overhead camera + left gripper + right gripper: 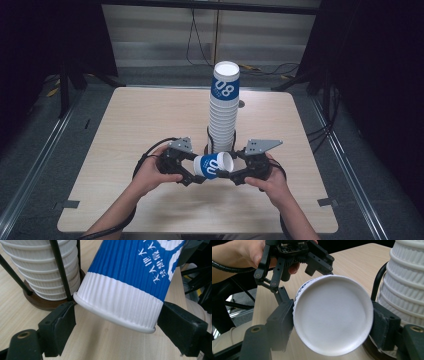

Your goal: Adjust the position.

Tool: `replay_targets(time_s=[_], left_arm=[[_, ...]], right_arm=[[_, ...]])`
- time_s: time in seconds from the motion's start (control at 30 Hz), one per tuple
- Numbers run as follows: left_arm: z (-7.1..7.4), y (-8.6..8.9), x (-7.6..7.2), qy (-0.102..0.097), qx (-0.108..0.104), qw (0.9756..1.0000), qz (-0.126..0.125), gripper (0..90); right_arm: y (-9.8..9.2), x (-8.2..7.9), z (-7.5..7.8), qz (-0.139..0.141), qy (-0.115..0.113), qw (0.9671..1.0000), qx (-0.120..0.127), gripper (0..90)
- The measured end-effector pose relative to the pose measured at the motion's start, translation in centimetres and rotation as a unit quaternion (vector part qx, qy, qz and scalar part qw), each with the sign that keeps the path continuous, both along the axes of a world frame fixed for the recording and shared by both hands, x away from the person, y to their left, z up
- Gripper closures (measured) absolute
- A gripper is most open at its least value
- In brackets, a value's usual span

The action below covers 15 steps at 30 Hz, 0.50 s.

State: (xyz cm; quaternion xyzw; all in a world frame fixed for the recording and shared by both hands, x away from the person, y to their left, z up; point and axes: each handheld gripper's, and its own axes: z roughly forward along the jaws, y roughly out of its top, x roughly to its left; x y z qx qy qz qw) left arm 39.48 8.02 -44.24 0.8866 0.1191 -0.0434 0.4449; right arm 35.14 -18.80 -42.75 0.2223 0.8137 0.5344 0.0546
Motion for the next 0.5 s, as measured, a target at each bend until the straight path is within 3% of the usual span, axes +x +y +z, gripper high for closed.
replay_targets(time_s=[0.27, 0.5], left_arm=[[0.49, 0.29, -0.08, -0.011, -0.007, 0.9999, 0.006, 12.9], [0.69, 0.30, -0.09, -0.015, 0.008, 0.9998, 0.003, 10.8]], right_arm=[[-0.07, 0.05, 0.07, 0.001, 0.003, 0.9999, 0.010, 28.1], [0.07, 0.07, 0.02, 0.007, 0.004, 0.9999, 0.011, 28.1]])
